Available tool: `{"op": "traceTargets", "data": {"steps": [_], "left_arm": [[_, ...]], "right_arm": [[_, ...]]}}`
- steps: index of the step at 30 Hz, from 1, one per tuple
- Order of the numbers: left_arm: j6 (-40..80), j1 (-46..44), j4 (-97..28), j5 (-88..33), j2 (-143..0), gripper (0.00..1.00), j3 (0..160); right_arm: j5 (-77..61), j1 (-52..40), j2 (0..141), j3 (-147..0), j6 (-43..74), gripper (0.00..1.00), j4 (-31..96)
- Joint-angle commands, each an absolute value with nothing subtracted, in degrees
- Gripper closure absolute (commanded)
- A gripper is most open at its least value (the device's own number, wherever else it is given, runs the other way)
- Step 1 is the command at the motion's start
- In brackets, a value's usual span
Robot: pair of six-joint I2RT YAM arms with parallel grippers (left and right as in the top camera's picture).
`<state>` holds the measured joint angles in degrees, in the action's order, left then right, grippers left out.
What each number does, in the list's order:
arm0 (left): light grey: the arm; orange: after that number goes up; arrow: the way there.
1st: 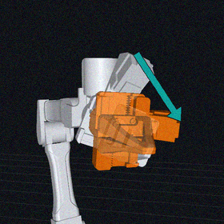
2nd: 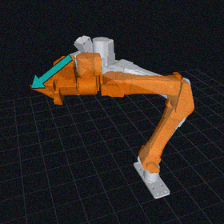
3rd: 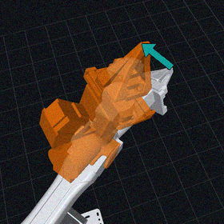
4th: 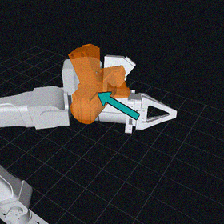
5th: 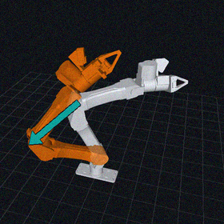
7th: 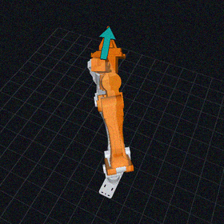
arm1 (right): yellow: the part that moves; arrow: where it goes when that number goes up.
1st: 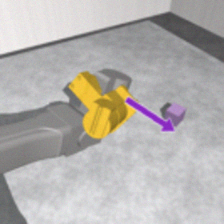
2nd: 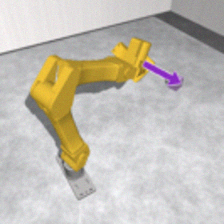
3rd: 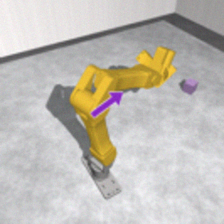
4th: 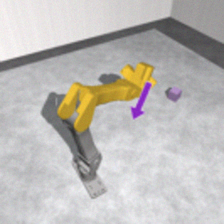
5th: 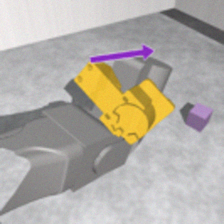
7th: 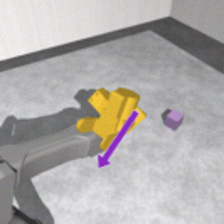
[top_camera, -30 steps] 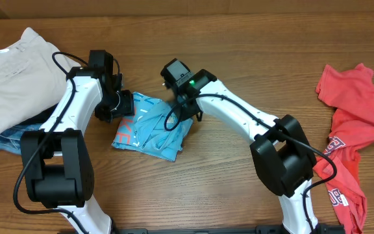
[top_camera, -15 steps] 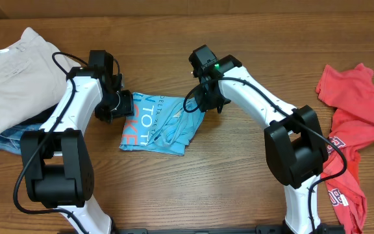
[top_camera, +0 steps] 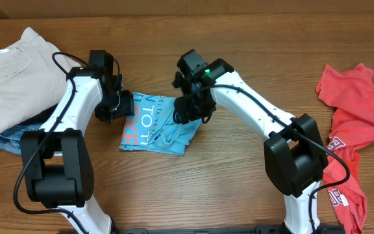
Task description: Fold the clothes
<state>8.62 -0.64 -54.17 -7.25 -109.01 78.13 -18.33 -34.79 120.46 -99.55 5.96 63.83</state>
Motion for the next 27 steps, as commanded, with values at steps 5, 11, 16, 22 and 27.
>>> {"op": "traceTargets", "data": {"steps": [5,11,16,22,27], "left_arm": [[9.06,-0.4,-53.95,-7.51,-109.4,0.41,77.69],[9.04,-0.4,-53.93,-7.51,-109.4,0.4,77.69],[9.04,-0.4,-54.0,-7.49,-109.4,0.4,77.69],[9.04,-0.4,-54.02,-7.49,-109.4,0.39,77.69],[9.04,-0.4,-54.08,-7.49,-109.4,0.4,77.69]], "right_arm": [[-29.04,-39.64,118.19,-100.71,-3.46,0.52,64.29],[-24.95,-43.38,119.15,-98.48,-6.42,0.54,61.78],[-20.16,-44.75,119.44,-97.8,-5.3,0.6,60.73],[-12.86,-44.62,119.44,-97.8,-1.43,0.6,60.58],[-12.67,-44.62,119.61,-97.73,-1.45,0.6,60.55]]}}
